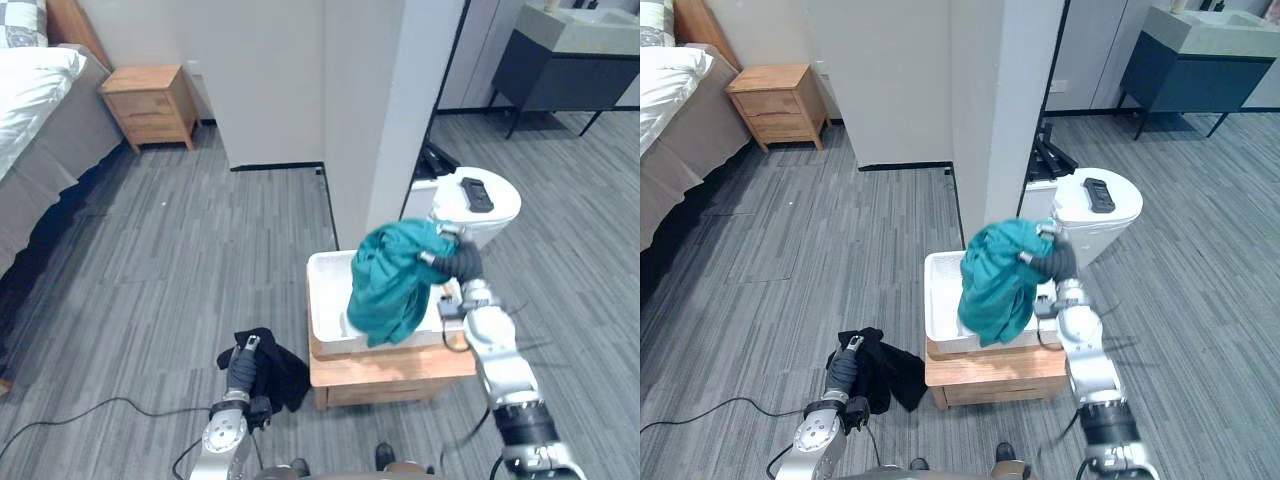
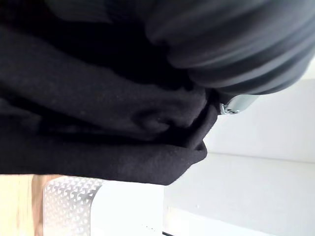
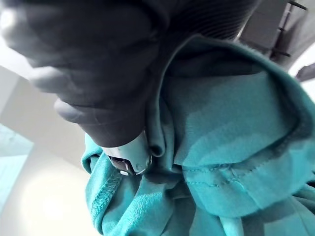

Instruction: Tidy the bed and pick cloth on bed and put in laundry

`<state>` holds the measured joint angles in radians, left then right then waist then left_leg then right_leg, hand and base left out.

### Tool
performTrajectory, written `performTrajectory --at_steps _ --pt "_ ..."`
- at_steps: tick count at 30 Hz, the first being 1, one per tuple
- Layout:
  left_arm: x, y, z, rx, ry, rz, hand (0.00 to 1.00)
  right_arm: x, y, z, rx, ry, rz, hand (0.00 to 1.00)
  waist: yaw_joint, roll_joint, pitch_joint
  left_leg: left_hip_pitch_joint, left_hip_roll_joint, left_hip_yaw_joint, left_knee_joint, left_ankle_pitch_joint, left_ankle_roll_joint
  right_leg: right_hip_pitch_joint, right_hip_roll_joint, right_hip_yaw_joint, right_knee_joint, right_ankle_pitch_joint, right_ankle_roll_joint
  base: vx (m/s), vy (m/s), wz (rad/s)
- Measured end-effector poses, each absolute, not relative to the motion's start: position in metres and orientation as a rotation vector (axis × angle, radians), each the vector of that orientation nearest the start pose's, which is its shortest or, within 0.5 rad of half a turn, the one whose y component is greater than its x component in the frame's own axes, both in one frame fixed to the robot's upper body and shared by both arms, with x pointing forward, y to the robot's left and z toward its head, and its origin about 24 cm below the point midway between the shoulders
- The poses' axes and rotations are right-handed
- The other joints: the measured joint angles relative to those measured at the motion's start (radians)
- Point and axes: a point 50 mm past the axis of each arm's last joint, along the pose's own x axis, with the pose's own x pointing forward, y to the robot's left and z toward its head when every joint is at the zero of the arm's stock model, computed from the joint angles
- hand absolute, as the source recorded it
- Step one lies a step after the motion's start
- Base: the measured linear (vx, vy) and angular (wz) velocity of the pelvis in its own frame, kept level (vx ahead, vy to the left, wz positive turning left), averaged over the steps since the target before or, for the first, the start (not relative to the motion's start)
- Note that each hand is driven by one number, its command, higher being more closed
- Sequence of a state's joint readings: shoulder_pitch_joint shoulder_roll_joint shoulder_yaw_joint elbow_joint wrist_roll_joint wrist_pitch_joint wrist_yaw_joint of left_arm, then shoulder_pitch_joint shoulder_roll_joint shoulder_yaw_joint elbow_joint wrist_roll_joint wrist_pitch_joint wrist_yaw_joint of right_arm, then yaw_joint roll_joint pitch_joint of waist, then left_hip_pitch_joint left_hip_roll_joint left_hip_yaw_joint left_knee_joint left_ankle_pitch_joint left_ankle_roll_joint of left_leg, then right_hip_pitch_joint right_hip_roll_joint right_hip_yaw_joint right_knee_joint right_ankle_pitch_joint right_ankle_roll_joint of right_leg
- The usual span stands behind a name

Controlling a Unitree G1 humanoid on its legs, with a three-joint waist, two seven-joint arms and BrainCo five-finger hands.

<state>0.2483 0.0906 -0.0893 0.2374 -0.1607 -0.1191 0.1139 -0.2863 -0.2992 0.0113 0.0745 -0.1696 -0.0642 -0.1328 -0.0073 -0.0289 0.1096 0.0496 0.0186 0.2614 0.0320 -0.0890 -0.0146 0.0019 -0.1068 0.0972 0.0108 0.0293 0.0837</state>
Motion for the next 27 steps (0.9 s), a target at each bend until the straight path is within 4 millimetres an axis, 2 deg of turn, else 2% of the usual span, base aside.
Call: performTrajectory --at_steps 2,4,7,8,10,13,14,15,17,20,26,27 --pt "0.177 0.17 -0.053 -0.059 0.371 0.135 1.0 0.315 -0.19 0.138 -0.491 -0.363 -0.096 1.0 -0.003 0.0 0.0 -0.001 0.001 -0.001 -0.033 0.024 -0.006 -0.01 0.004 -0.005 -0.009 0.009 0.0 -0.06 -0.072 0.03" --pt "0.175 0.169 -0.054 -0.06 0.376 0.132 1.0 0.323 -0.192 0.145 -0.522 -0.373 -0.098 1.0 -0.002 0.002 0.001 -0.002 0.001 -0.003 -0.052 0.037 -0.007 -0.015 0.006 -0.008 -0.016 0.016 -0.001 -0.04 -0.041 0.03" --pt "0.18 0.167 -0.048 -0.104 0.337 0.135 1.0 0.346 -0.195 0.173 -0.594 -0.415 -0.114 1.0 -0.003 0.031 0.059 -0.064 -0.002 -0.012 -0.068 0.073 -0.001 -0.089 0.004 -0.012 -0.017 0.055 0.001 -0.11 -0.02 0.03" --pt "0.181 0.166 -0.046 -0.111 0.327 0.135 1.0 0.348 -0.197 0.176 -0.601 -0.417 -0.123 1.0 -0.004 0.041 0.069 -0.078 -0.002 -0.014 -0.069 0.079 0.0 -0.102 0.005 -0.013 -0.017 0.065 0.003 -0.08 0.005 0.12" --pt "0.187 0.165 -0.033 -0.135 0.261 0.131 1.0 0.355 -0.207 0.179 -0.629 -0.392 -0.157 1.0 -0.004 0.081 0.111 -0.121 -0.004 -0.039 -0.071 0.102 0.006 -0.135 0.002 -0.028 -0.021 0.087 0.005 -0.07 0.017 0.24" --pt "0.196 0.164 -0.017 -0.165 0.175 0.126 1.0 0.359 -0.216 0.167 -0.66 -0.323 -0.174 1.0 -0.003 0.124 0.143 -0.147 -0.007 -0.073 -0.105 0.14 0.007 -0.151 -0.001 -0.064 -0.037 0.097 0.004 -0.05 0.012 0.35" --pt "0.197 0.164 -0.014 -0.169 0.162 0.125 1.0 0.359 -0.217 0.166 -0.665 -0.316 -0.175 1.0 -0.003 0.13 0.153 -0.148 -0.007 -0.076 -0.11 0.143 0.005 -0.152 -0.001 -0.069 -0.038 0.097 0.004 -0.06 0.004 0.28" --pt "0.201 0.164 -0.007 -0.186 0.129 0.121 1.0 0.36 -0.217 0.163 -0.68 -0.303 -0.174 0.0 -0.001 0.141 0.165 -0.153 -0.006 -0.081 -0.12 0.153 0.005 -0.157 -0.001 -0.071 -0.04 0.097 0.004 -0.05 -0.008 0.2" --pt "0.209 0.163 0.007 -0.203 0.06 0.111 1.0 0.365 -0.218 0.159 -0.699 -0.268 -0.175 0.0 -0.005 0.165 0.184 -0.177 -0.006 -0.1 -0.127 0.174 0.0 -0.168 -0.002 -0.094 -0.05 0.098 0.002 -0.05 -0.014 0.25" --pt "0.217 0.162 0.029 -0.232 -0.039 0.097 1.0 0.369 -0.219 0.15 -0.73 -0.212 -0.177 0.0 -0.004 0.181 0.191 -0.177 -0.001 -0.109 -0.129 0.182 -0.011 -0.164 0.002 -0.103 -0.05 0.099 0.002 -0.04 -0.01 0.12" --pt "0.235 0.172 0.087 -0.176 -0.3 0.046 1.0 0.37 -0.211 0.141 -0.84 -0.189 -0.152 0.0 -0.01 0.181 0.19 -0.124 -0.001 -0.119 -0.133 0.186 -0.01 -0.099 0.002 -0.119 -0.06 0.1 -0.001 -0.02 0.015 0.1" --pt "0.239 0.176 0.104 -0.154 -0.378 0.04 1.0 0.37 -0.207 0.142 -0.875 -0.201 -0.147 0.0 -0.011 0.179 0.189 -0.113 -0.001 -0.118 -0.134 0.186 -0.01 -0.088 0.002 -0.119 -0.063 0.1 -0.002 -0.04 0.023 0.04"
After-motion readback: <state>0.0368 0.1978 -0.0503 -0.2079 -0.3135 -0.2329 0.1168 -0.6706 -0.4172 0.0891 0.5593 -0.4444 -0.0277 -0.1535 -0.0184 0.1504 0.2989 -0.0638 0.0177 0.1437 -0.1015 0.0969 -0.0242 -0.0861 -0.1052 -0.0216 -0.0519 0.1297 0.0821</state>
